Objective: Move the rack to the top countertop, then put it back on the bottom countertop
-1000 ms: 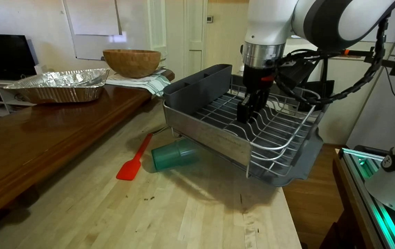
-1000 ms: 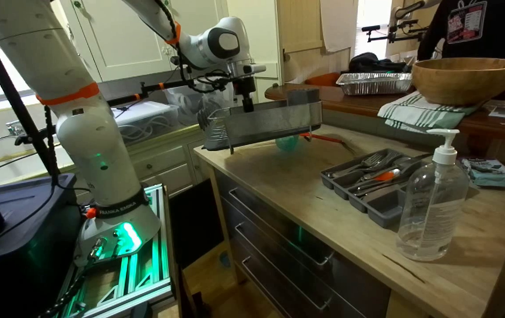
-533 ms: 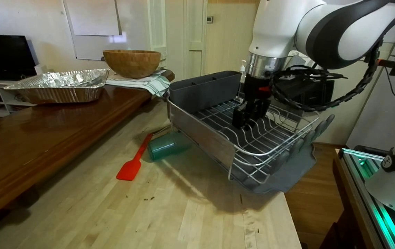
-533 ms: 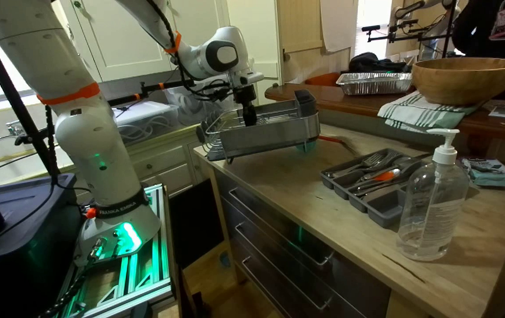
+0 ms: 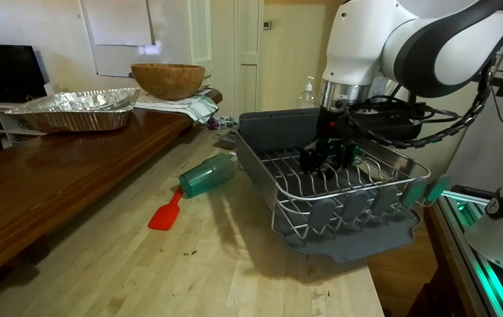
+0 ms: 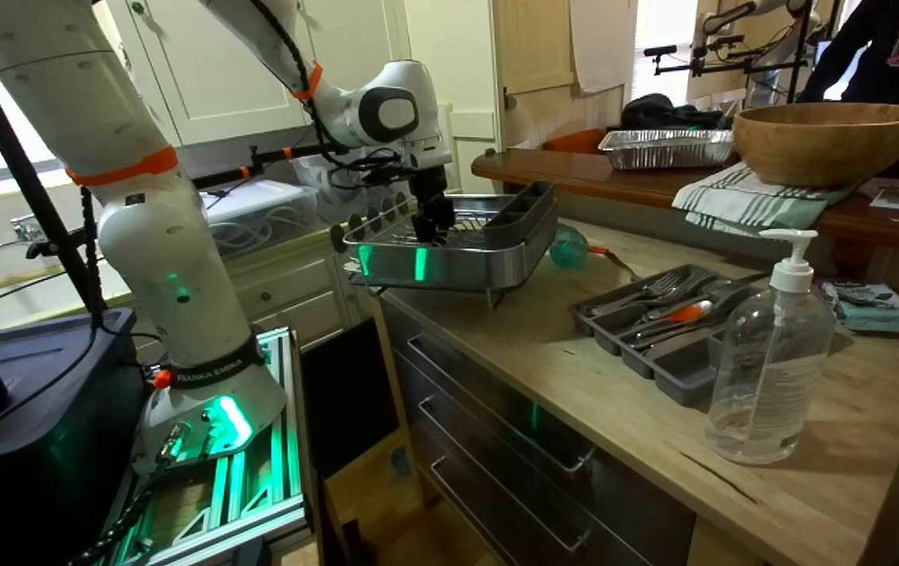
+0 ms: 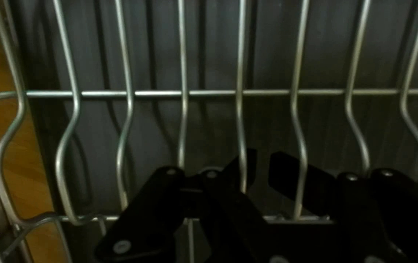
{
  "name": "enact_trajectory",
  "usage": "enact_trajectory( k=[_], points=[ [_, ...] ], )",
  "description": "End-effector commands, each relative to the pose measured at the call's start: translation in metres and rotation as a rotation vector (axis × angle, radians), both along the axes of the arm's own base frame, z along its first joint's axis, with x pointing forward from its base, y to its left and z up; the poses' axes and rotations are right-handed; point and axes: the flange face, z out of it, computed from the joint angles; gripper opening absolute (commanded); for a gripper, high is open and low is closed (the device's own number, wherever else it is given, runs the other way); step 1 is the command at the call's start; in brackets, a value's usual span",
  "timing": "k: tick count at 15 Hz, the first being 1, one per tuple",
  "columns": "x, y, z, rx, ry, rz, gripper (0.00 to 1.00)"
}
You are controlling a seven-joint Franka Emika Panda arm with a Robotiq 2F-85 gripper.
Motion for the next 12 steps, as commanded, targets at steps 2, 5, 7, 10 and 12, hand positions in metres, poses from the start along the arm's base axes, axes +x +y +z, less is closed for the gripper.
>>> enact_trajectory(
  k=[2, 5, 7, 10, 12],
  points=[
    [0.000, 0.002, 0.035, 0.054, -0.060, -0.219, 0.05],
    [0.018, 0.002, 0.029, 0.068, -0.076, -0.345, 0.05],
    [0.041, 0.001, 0.023, 0.064, -0.095, -0.430, 0.05],
    [0.087, 0.009, 0.013, 0.040, -0.145, -0.501, 0.05],
    [0.118, 0.016, -0.002, 0.013, -0.120, -0.443, 0.05]
  ],
)
